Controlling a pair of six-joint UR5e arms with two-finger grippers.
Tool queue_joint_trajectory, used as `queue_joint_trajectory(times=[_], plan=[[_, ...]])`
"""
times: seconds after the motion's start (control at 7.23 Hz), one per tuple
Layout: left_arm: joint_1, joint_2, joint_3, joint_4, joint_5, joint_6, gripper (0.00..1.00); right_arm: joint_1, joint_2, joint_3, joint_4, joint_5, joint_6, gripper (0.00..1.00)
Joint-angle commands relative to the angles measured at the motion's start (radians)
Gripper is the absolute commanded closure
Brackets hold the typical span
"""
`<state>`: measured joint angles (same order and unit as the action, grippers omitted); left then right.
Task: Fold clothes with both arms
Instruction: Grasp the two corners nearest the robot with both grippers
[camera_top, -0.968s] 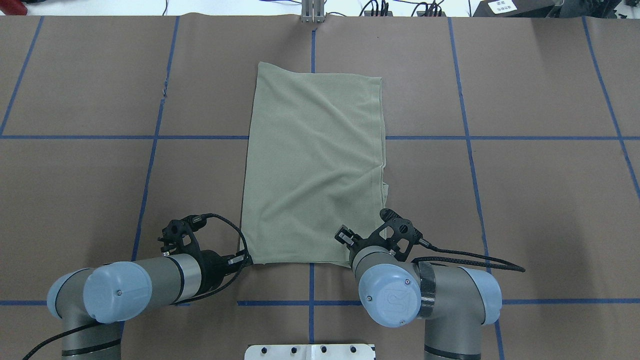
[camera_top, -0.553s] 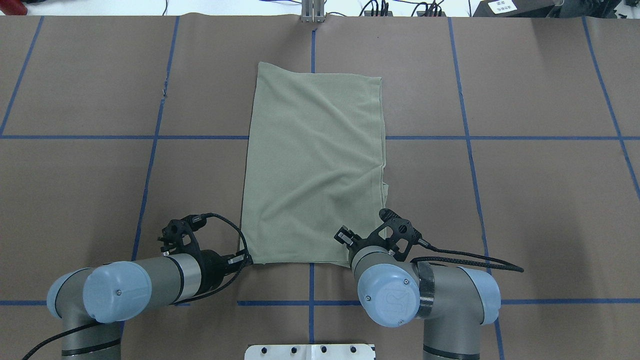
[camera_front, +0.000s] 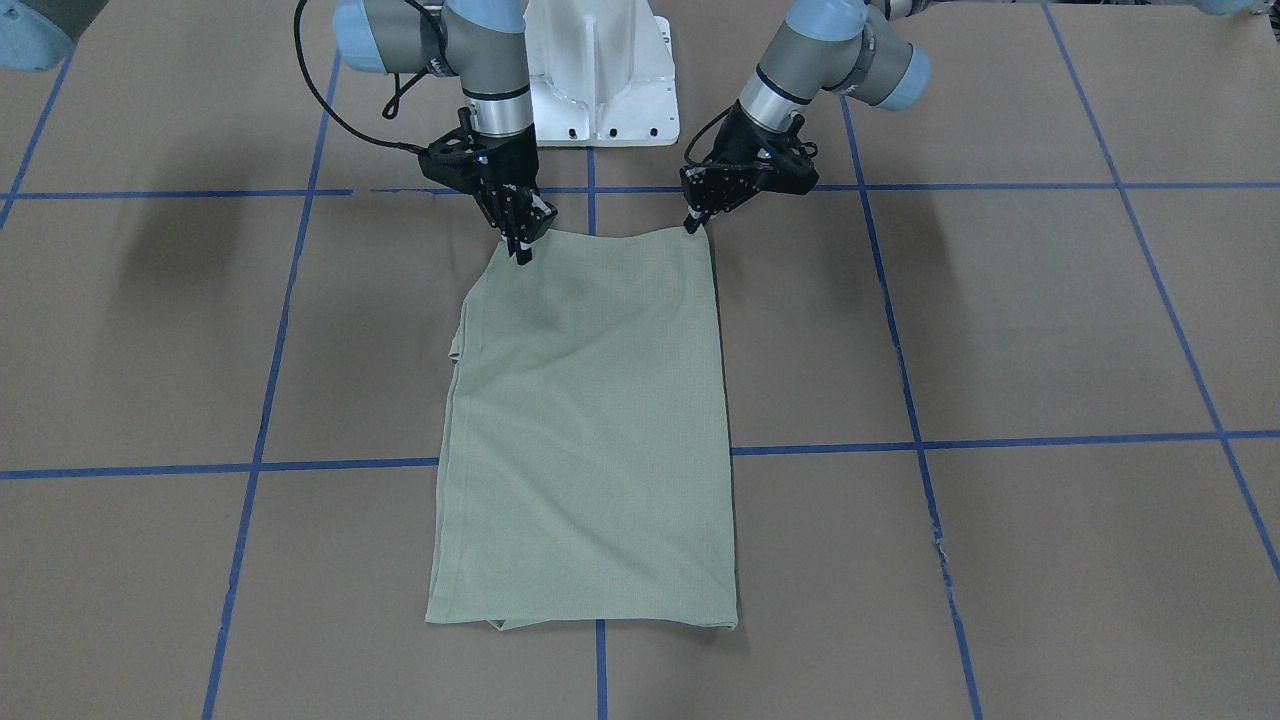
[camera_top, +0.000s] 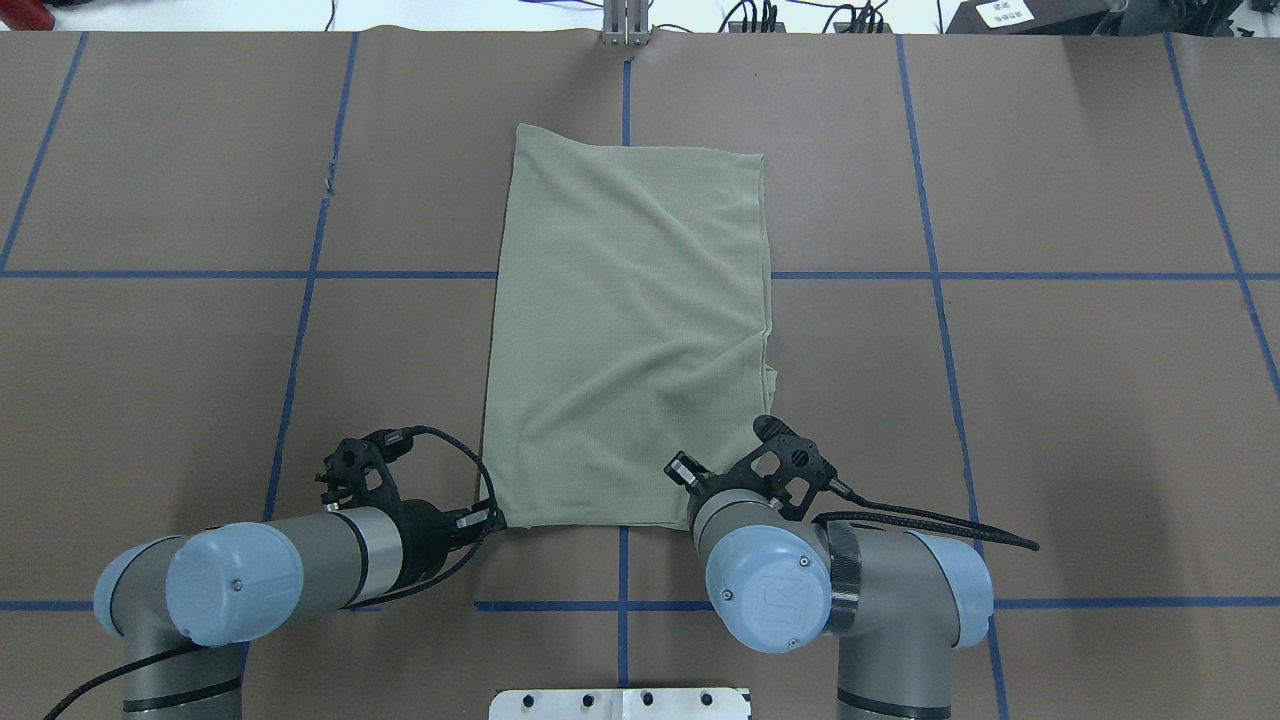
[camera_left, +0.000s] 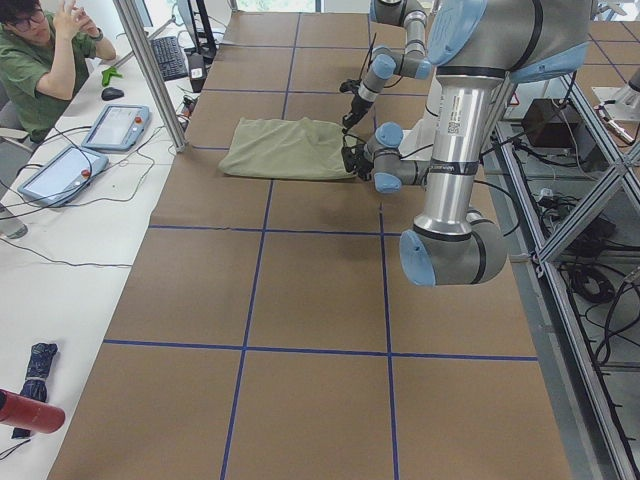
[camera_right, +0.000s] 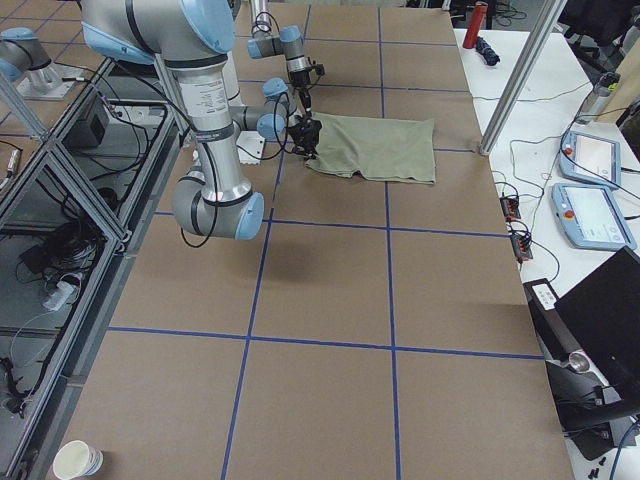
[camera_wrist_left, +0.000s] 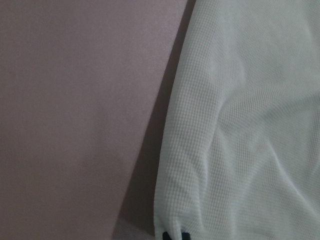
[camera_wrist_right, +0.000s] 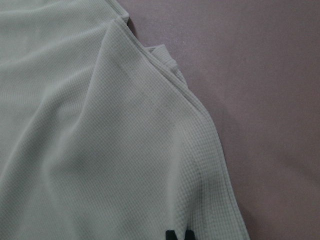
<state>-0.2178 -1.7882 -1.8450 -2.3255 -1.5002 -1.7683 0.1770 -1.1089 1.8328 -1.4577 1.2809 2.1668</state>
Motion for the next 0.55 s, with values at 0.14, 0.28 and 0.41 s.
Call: queue_joint_trajectory(times=[0.14,0.28,0.41], plan=[[-0.011,0.006,-0.081,0.068,-0.011,0.027,1.00,0.016,-0.008,0.084,-0.038,0.003,-0.001,1.00],[-0.012,0.009,-0.230,0.197,-0.021,0.044,1.00,0.015,-0.003,0.212,-0.194,0.005,-0.002,1.00],[-0.011,0.007,-0.382,0.338,-0.050,0.043,1.00,-0.019,-0.002,0.376,-0.383,0.012,-0.002,1.00]])
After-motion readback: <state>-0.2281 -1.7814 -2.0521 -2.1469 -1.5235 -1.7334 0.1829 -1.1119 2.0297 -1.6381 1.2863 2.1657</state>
